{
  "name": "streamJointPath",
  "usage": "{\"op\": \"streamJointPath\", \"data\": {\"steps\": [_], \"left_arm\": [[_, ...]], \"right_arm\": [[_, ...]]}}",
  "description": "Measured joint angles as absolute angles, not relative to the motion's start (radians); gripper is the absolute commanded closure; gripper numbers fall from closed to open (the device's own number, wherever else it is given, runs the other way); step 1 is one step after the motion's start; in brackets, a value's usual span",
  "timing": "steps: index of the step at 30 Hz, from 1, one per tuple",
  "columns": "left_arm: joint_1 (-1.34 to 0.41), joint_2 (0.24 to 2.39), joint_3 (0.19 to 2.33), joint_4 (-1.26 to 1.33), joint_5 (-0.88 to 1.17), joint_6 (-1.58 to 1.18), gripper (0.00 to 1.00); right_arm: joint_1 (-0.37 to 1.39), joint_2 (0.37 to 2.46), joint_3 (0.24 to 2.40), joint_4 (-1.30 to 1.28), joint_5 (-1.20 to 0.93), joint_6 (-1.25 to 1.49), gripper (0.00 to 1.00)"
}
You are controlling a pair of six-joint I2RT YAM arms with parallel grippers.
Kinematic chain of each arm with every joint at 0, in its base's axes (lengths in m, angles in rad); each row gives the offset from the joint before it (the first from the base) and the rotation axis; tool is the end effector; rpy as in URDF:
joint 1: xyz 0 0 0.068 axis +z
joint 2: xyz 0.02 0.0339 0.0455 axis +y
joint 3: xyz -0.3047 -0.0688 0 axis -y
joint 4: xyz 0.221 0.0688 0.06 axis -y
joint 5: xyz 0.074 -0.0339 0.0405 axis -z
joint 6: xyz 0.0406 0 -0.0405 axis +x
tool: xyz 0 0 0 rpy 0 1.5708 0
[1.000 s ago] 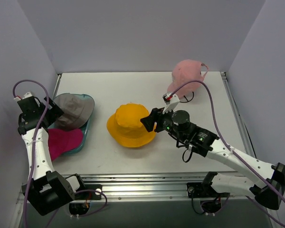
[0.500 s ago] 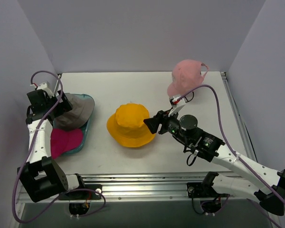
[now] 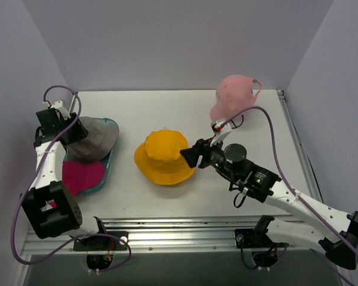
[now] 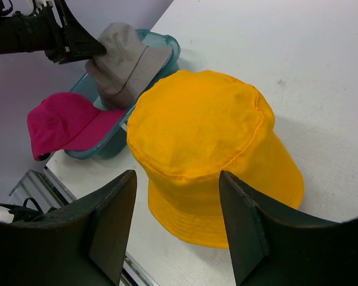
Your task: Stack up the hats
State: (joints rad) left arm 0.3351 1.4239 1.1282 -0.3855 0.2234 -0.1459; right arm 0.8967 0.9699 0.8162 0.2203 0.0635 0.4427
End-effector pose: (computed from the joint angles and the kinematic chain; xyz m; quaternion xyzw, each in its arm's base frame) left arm 0.2792 0.0877 0.3364 -0.1671 0.8827 -0.0598 0.4352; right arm 0.1203 0.1465 0.3979 -0.1311 0.6705 0.4361 0.5857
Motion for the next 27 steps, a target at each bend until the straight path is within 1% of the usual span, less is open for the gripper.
{"op": "streamJointPath", "data": {"steps": [1, 2, 4, 5, 8, 9, 15, 23, 27], "left_arm": [[0.334, 1.427, 1.130, -0.384, 0.229, -0.145, 0.53], [0.332, 1.428, 1.131, -0.384, 0.233, -0.143, 0.63], [0.327, 1.428, 1.132, -0.384, 0.239, -0.144, 0.73], [0.323, 1.428, 1.135, -0.385, 0.242, -0.145, 0.80], [0.310, 1.427, 1.151, -0.391, 0.242, -0.146, 0.90], [0.305, 1.424, 1.160, -0.394, 0.240, -0.146, 0.97], [0.287, 1.352, 1.213, -0.417, 0.216, -0.173, 0.98], [0.271, 1.249, 1.351, -0.452, 0.159, -0.250, 0.98], [0.226, 1.222, 1.385, -0.467, 0.131, -0.270, 0.98]], "right_arm": [[0.897, 0.970, 0.816, 0.220, 0.064, 0.442, 0.47], [0.897, 0.970, 0.816, 0.221, 0.064, 0.442, 0.47], [0.897, 0.971, 0.816, 0.221, 0.063, 0.441, 0.47], [0.897, 0.972, 0.816, 0.221, 0.063, 0.441, 0.47], [0.897, 0.979, 0.816, 0.221, 0.063, 0.441, 0.47], [0.897, 0.982, 0.816, 0.221, 0.062, 0.441, 0.47], [0.897, 0.994, 0.816, 0.221, 0.059, 0.440, 0.47], [0.897, 0.998, 0.816, 0.221, 0.060, 0.436, 0.47], [0.897, 0.998, 0.816, 0.221, 0.060, 0.433, 0.47]]}}
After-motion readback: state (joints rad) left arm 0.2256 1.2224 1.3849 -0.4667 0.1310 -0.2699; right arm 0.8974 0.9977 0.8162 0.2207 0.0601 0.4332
